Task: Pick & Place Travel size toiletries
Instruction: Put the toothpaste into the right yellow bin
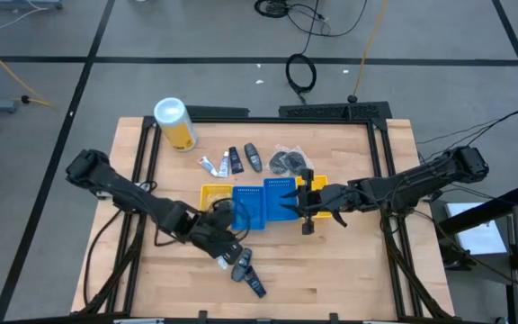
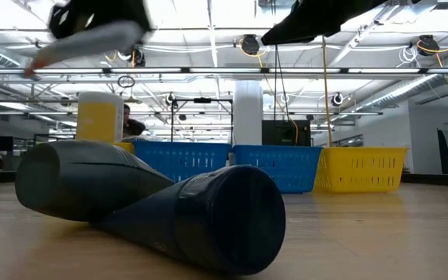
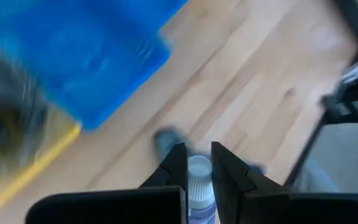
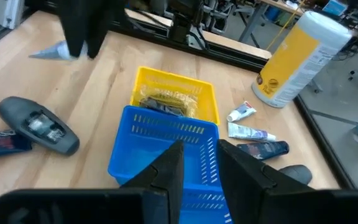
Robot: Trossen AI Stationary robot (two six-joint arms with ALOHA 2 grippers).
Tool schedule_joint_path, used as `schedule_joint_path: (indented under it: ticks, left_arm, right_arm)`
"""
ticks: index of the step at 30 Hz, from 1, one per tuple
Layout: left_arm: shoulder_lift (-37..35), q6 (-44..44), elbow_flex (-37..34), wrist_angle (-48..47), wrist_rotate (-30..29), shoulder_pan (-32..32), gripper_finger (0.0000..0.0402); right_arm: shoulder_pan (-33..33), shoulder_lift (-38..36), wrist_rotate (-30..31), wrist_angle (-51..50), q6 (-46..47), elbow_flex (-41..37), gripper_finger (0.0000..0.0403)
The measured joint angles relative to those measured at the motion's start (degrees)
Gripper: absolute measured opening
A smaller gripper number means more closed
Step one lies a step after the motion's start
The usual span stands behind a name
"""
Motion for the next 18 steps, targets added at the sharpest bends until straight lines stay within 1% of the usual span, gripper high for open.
schedule_joint_path:
  ticks: [2, 5, 7, 10, 13, 18]
  left_arm:
    - [0.0, 4.3, 2.4, -0.2, -3.4, 0.0, 0.0025]
    - [0.1, 11.7, 5.5, -0.4, -9.6, 0.0, 0.0025]
    - [0.1, 16.2, 7.3, -0.5, -13.9, 0.1, 0.0025]
    - [0.1, 21.9, 8.4, 0.3, -19.1, 0.7, 0.0025]
    - [0.1, 25.6, 8.6, 1.3, -23.6, 1.7, 0.0025]
    - [0.4, 33.0, 8.6, 6.7, -28.5, 3.6, 0.0025]
  right_arm:
    - [0.0, 0.0, -3.2, 0.0, 0.1, 0.0, 0.0091]
    - [0.0, 0.0, -9.2, 0.9, 0.2, 0.0, 0.0091]
    - [0.0, 0.0, -12.2, 1.2, 0.2, 0.0, 0.0091]
    - [0.0, 0.0, -12.4, 1.3, 1.2, 0.0, 0.0091]
    - [0.0, 0.0, -12.4, 1.3, 2.5, 0.0, 0.0091]
    - [0.0, 0.0, -12.4, 1.4, 3.5, 0.0, 0.0091]
